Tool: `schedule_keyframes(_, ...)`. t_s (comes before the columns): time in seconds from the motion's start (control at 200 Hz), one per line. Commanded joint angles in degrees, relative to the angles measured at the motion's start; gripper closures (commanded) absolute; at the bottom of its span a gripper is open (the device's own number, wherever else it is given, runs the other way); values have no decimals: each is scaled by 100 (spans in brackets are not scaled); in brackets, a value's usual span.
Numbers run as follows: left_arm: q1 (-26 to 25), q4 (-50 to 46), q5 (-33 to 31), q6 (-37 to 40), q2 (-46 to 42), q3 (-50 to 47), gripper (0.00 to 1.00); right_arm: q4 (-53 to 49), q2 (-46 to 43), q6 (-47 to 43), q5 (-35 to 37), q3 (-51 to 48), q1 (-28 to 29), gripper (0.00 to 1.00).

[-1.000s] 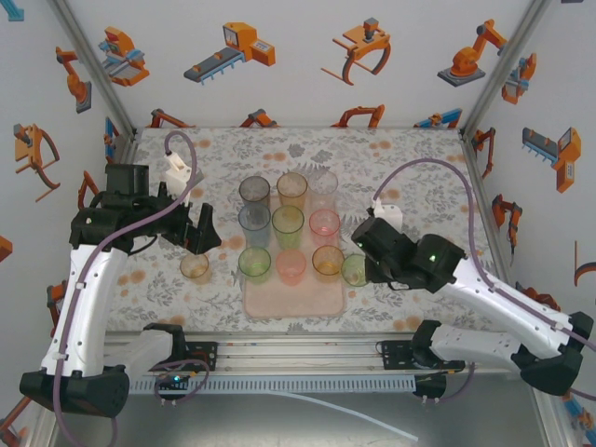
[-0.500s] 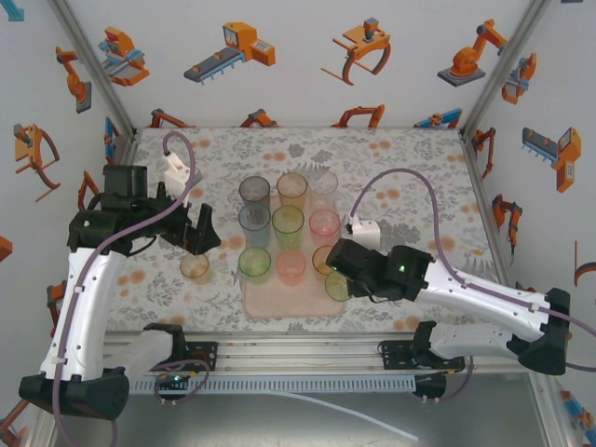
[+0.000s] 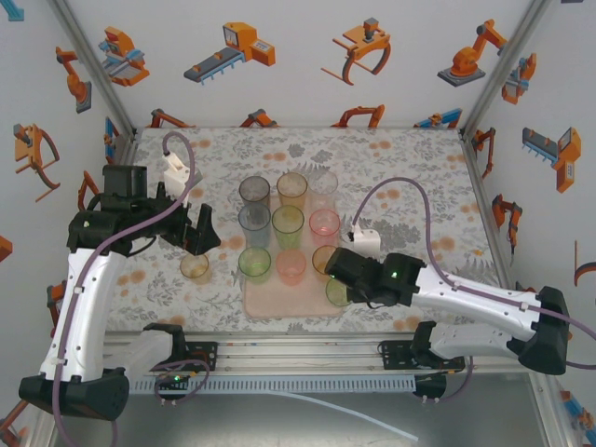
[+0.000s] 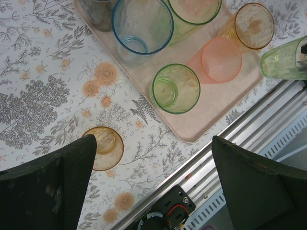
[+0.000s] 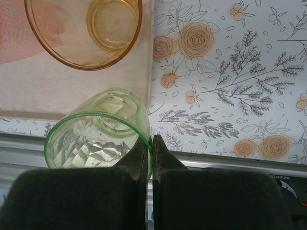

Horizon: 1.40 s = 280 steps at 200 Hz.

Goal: Place the glasses into the tray

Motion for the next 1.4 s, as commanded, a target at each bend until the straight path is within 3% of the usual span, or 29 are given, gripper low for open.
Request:
schedule_keyframes(0.0,-18,-27,55,-37,-82,98,3,300,26,230,65,-112,35,99)
schedule_keyframes(1.397,-19,-26,100,-18,-223,-41,3,858,1105,265,-107,-280,33,98)
